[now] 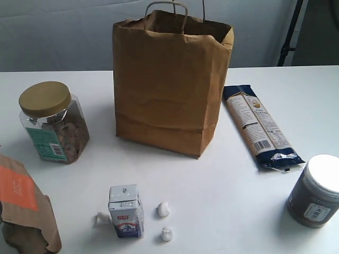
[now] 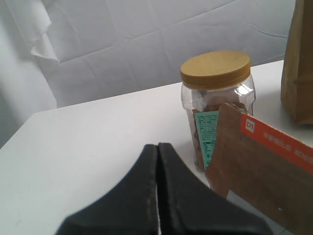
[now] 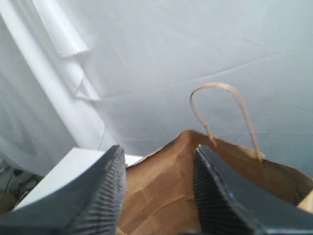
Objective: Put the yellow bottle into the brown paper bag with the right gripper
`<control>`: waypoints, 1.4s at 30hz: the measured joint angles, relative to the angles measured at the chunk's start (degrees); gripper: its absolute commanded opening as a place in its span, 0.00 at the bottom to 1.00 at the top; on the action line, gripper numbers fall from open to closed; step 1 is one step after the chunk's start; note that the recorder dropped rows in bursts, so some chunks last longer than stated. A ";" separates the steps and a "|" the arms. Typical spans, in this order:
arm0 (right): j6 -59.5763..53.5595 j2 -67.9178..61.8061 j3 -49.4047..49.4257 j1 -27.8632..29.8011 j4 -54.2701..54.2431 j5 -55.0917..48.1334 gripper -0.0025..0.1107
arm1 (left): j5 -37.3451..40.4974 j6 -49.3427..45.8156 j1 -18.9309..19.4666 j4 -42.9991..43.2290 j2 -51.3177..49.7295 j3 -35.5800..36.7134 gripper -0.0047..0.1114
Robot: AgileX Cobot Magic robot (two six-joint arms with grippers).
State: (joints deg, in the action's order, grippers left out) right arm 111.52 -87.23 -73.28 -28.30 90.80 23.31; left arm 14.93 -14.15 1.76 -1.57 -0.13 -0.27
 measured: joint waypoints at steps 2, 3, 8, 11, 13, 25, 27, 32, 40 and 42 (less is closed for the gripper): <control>-4.20 3.96 3.50 1.71 -5.90 0.00 0.16 | 0.00 0.00 0.00 0.00 0.00 0.00 0.04; -8.41 6.79 6.77 3.02 -9.52 -0.29 0.07 | 0.00 0.00 0.00 0.00 0.00 0.00 0.04; -39.36 22.21 25.56 6.61 -32.44 -9.19 0.02 | 0.00 0.00 0.00 0.00 0.00 0.00 0.04; -57.35 28.88 35.91 6.61 -44.39 -11.20 0.02 | 0.00 0.00 0.00 0.00 0.00 0.00 0.04; -67.50 31.73 42.22 6.61 -52.09 -9.62 0.02 | 0.00 0.00 0.00 0.00 0.00 0.00 0.04; -110.21 38.90 71.12 6.61 -79.26 18.70 0.02 | 0.00 0.00 0.00 0.00 0.00 0.00 0.04; -112.55 39.14 72.58 6.61 -81.32 21.37 0.02 | 0.00 0.00 0.00 0.00 0.00 0.00 0.04; -113.74 39.67 73.04 6.61 -81.80 23.39 0.02 | 0.00 0.00 0.00 0.00 0.00 0.00 0.04; -114.41 50.27 73.04 6.61 -82.87 16.64 0.02 | 0.00 0.00 0.00 0.00 0.00 0.00 0.04; -115.21 55.94 73.04 6.61 -83.72 13.10 0.02 | 0.00 0.00 0.00 0.00 0.00 0.00 0.04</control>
State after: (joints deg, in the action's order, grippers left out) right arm -3.70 -31.29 -0.24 -21.69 7.07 36.41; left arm 14.93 -14.15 1.76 -1.57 -0.13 -0.27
